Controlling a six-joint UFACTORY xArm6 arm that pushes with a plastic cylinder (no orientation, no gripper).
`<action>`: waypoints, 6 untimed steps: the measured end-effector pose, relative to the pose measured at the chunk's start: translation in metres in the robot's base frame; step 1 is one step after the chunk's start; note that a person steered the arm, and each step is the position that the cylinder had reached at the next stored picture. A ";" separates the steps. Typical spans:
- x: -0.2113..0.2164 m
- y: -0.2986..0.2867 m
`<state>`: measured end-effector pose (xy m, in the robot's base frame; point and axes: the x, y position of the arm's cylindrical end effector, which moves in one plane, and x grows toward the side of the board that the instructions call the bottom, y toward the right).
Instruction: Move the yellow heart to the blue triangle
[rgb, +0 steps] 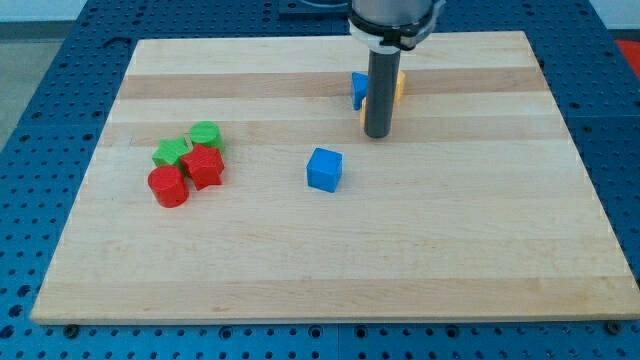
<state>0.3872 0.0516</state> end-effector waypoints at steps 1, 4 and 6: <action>0.000 -0.003; 0.021 0.018; -0.002 0.018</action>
